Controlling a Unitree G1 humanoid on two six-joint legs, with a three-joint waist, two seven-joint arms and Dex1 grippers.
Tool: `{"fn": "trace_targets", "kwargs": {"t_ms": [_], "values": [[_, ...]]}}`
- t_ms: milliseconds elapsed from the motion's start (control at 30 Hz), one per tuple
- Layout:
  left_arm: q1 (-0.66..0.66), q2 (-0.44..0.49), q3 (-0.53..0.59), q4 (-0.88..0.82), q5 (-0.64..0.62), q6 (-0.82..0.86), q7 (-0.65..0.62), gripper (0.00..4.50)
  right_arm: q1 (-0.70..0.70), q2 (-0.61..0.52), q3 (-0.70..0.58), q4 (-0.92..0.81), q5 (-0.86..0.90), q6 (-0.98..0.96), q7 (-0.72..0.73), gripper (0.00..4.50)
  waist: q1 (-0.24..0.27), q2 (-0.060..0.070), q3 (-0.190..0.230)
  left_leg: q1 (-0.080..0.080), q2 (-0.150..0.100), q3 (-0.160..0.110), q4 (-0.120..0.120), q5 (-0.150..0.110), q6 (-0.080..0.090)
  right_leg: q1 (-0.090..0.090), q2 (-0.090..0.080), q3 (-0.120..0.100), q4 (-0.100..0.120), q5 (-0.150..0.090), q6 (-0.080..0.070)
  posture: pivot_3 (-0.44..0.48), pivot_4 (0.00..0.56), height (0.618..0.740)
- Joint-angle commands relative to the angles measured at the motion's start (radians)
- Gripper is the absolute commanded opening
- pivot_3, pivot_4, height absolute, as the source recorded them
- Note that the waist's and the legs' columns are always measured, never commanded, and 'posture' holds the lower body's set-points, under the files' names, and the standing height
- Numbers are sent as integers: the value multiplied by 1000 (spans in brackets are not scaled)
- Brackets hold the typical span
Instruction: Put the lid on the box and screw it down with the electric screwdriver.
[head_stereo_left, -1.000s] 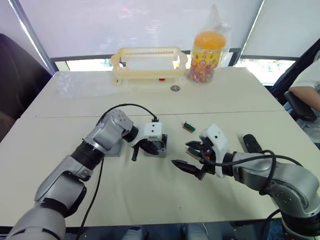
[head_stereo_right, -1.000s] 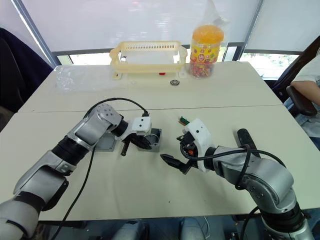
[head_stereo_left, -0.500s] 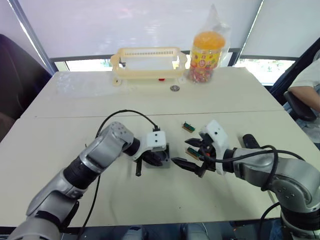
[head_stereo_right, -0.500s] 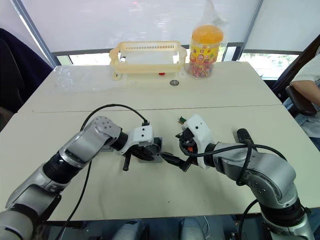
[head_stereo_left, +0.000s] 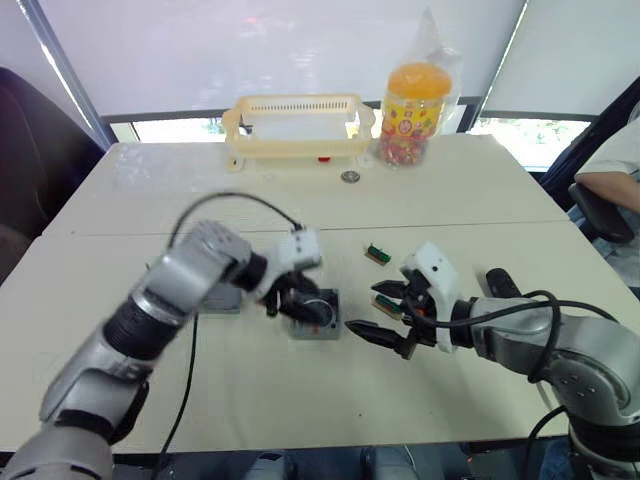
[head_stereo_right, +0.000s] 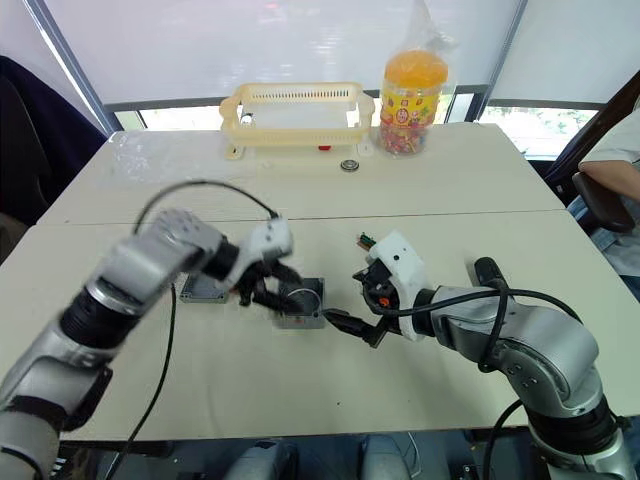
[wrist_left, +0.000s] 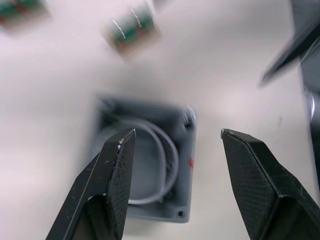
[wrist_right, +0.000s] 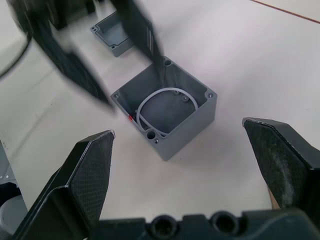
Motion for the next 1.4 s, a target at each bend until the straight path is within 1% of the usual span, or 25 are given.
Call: {"fn": "trace_targets", "kwargs": {"t_ms": [33, 67, 100, 133, 200, 300, 333, 367, 400, 467, 567, 667, 800, 967, 1133, 1233, 1267, 1333, 1400], "values": [[-157, -12, 236, 183, -56, 128, 123, 2925, -5, -21, -46, 4, 51, -37, 75, 4500, -1, 0, 0, 0, 0, 0, 0, 0, 0, 0, 0, 0, 0, 0, 0, 0, 150, 740], [-199, -22, 295, 278, -38, 161, 204, 2925, -13, -40, -47, 12, 54, -54, 112, 4500, -2, 0, 0, 0, -1, 0, 1, 0, 0, 0, 0, 0, 1, 0, 0, 0, 150, 740], [-229, -15, 323, 365, -11, 203, 271, 2925, -26, -62, -48, 22, 57, -68, 151, 4500, -4, 0, 0, 1, -1, 0, 1, 0, 0, 0, 0, 0, 2, 0, 0, 0, 150, 740], [-239, 10, 324, 433, 24, 231, 332, 2925, -47, -92, -51, 36, 66, -84, 203, 4500, -9, 0, 0, 1, -1, 0, 1, 0, 0, 0, 0, 0, 3, 0, 1, 0, 150, 740], [-245, 40, 314, 495, 50, 258, 394, 2925, -66, -129, -51, 52, 76, -109, 263, 4500, -16, 1, -1, 4, -1, 2, 0, 0, 0, 0, 0, 0, 5, -1, 1, 0, 150, 740], [-159, 195, 280, 471, 40, 340, 396, 3742, -141, -223, -19, 99, 52, -171, 422, 4500, -29, 1, 0, 4, 0, 2, -1, 0, 0, -1, 1, 1, 7, -2, 2, 0, 150, 740], [-142, 228, 278, 468, 39, 377, 411, 4154, -163, -241, 0, 113, 33, -192, 454, 4500, -34, 0, 1, 3, 0, 2, -1, 0, 0, -3, 1, 1, 8, -2, 2, 0, 150, 740], [-135, 243, 282, 476, 43, 413, 440, 4464, -182, -249, 26, 128, 8, -216, 476, 4500, -33, -2, 2, 1, 0, 1, -1, 0, 0, -5, 1, 1, 9, -2, 2, 0, 150, 740], [-130, 251, 288, 487, 46, 447, 466, 4464, -195, -255, 49, 136, -13, -239, 496, 4500, -31, -5, 2, 1, 0, 1, -1, 0, -1, -6, 2, 1, 9, -2, 2, 0, 150, 740], [-113, 262, 295, 492, 32, 492, 492, 4464, -214, -263, 92, 140, -45, -274, 539, 4500, -19, -5, 2, 0, 0, 0, -1, 1, -2, -5, 1, 1, 8, -2, 2, 0, 150, 740], [-57, 249, 308, 490, 11, 501, 532, 4464, -216, -257, 157, 113, -85, -317, 584, 4500, -1, -5, 2, 0, 0, 1, 0, 1, -2, -4, -2, 1, 8, -2, 2, 0, 150, 740], [2, 249, 316, 468, -7, 501, 556, 4464, -215, -228, 181, 96, -98, -320, 564, 4500, 0, -5, 2, 0, -1, 1, 1, 1, -2, -4, -2, 1, 8, -2, 2, 0, 150, 740], [57, 224, 314, 461, -17, 476, 587, 4464, -194, -199, 221, 93, -162, -333, 518, 4500, -1, -5, 2, 0, 0, 0, 1, 1, -3, -5, -2, 1, 9, -2, 2, 0, 150, 740], [72, 178, 305, 515, -8, 425, 634, 4464, -188, -167, 221, 89, -174, -316, 483, 4500, 1, -5, 2, 0, -1, 0, 1, 2, -3, -5, -2, 1, 9, -1, 2, 0, 150, 740], [36, 95, 255, 638, 34, 310, 682, 4464, -182, -135, 220, 80, -176, -295, 440, 4500, 3, -5, 2, 0, -1, 0, 1, 2, -4, -5, -2, 1, 9, -1, 1, 0, 150, 740], [21, 62, 195, 669, 55, 281, 683, 4464, -167, -122, 216, 72, -179, -284, 410, 4500, 7, -5, 1, 0, -1, 0, 1, 2, -4, -4, -3, 1, 9, -1, 1, 0, 150, 740], [20, 57, 182, 669, 64, 284, 690, 4231, -161, -117, 212, 68, -178, -279, 399, 4500, 8, -4, 1, 1, -2, 0, 1, 2, -4, -4, -3, 1, 9, -1, 1, 0, 150, 740], [18, 47, 182, 675, 73, 298, 709, 3627, -149, -109, 203, 60, -174, -269, 379, 4500, 8, -4, 1, 1, -2, 0, 1, 2, -4, -4, -3, 1, 9, -1, 1, 0, 150, 740], [26, 36, 193, 668, 73, 313, 721, 2649, -134, -101, 193, 54, -170, -261, 356, 4500, 8, -3, 0, 1, -2, 0, 1, 2, -4, -3, -3, 1, 9, -1, 1, 0, 150, 740]]}}
